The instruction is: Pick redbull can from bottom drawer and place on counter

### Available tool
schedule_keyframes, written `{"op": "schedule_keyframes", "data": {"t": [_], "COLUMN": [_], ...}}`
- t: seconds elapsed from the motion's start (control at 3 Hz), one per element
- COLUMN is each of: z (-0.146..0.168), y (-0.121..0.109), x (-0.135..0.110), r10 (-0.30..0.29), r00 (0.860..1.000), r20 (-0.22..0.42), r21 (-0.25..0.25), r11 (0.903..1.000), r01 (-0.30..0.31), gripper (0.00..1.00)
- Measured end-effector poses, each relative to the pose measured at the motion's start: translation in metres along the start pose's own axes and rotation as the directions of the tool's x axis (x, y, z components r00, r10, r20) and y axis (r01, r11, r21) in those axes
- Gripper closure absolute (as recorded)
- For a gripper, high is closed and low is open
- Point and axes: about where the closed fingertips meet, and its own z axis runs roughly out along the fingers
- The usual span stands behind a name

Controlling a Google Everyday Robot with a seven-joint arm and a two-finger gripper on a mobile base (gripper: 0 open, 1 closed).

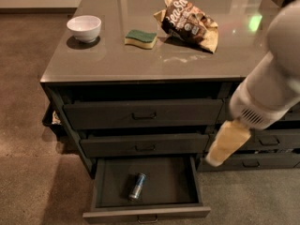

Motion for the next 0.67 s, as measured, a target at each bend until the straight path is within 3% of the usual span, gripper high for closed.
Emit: {"op": "schedule_keyframes", "data": {"t": [0.33, 0.67], "z": [0.072, 0.148], "y": [0.023, 0.045], "x": [0.006, 0.001], "r10": [0.118, 0.198], "r00": [0.992, 0.977], "r20": [-0.033, -0.072], "r21": [-0.013, -0.053], "r11": [0.9928, 0.9779], "r01": [-0.119, -0.202], "gripper": [0.0, 0.0]}}
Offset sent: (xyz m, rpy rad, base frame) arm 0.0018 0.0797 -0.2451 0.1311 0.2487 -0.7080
